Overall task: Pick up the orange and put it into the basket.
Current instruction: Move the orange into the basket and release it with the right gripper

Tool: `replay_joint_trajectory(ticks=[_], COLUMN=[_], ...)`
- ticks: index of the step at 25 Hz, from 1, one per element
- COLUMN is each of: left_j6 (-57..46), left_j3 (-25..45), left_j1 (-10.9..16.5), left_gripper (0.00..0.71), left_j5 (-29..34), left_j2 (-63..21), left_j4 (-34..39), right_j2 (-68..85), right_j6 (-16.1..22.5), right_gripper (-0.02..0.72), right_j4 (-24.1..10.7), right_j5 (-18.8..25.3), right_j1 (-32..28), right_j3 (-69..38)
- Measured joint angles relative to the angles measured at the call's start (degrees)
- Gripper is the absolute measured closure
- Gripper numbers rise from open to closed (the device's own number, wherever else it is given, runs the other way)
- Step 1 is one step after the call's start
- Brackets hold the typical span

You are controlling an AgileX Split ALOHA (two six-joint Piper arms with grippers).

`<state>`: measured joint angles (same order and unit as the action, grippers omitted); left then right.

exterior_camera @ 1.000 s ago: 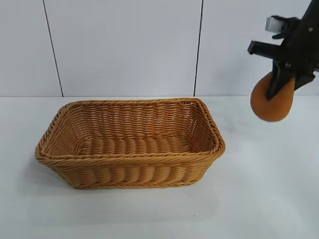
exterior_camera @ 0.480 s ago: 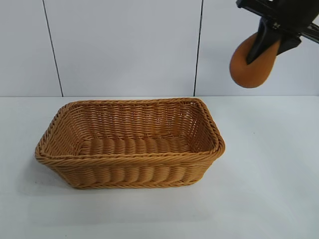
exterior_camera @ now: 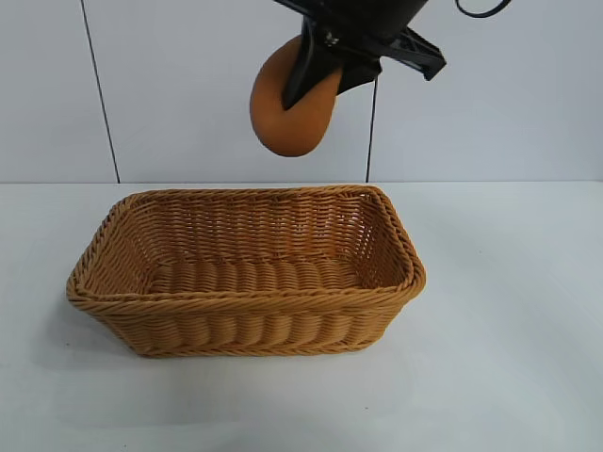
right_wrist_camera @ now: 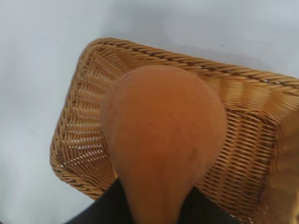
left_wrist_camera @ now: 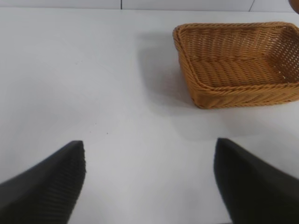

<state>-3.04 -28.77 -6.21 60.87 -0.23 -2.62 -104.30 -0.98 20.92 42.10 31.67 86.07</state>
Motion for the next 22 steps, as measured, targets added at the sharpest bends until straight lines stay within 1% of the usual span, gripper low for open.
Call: replay_joint_trajectory(ticks=[3, 7, 12, 16, 18, 19, 22], left_j6=[0.0, 0.0, 0.0, 0.0, 0.0, 0.0, 0.0], left_j3=[0.0, 0.0, 0.0, 0.0, 0.0, 0.0, 0.0], left_j1=[0.0, 0.0, 0.0, 0.0, 0.0, 0.0, 0.0], left_gripper=[0.165, 0.165, 0.165, 0.165, 0.165, 0.165, 0.165], left_j5=[0.0, 0.0, 0.0, 0.0, 0.0, 0.0, 0.0], left_j2=[0.0, 0.0, 0.0, 0.0, 0.0, 0.0, 0.0], left_j4=[0.0, 0.0, 0.0, 0.0, 0.0, 0.0, 0.0], right_j2=[-3.1, -8.1, -14.4, -17.3, -17.5, -17.5, -17.4], right_j6=[1.0, 1.0, 1.0, 1.0, 1.0, 1.0, -0.2], right_gripper=[0.659, 0.659, 0.659, 0.653, 0.59, 0.528, 0.283], right_j4=[0.0, 0.1, 1.2, 1.4, 1.5, 1.5, 1.6], right_j5=[-1.9, -3.0, -5.1, -5.1, -4.9, -4.8, -4.7], right_j1=[1.2, 2.7, 3.0, 3.0, 3.0, 3.0, 3.0], right_j3=[0.0, -0.1, -0.1, -0.3, -0.3, -0.3, -0.3])
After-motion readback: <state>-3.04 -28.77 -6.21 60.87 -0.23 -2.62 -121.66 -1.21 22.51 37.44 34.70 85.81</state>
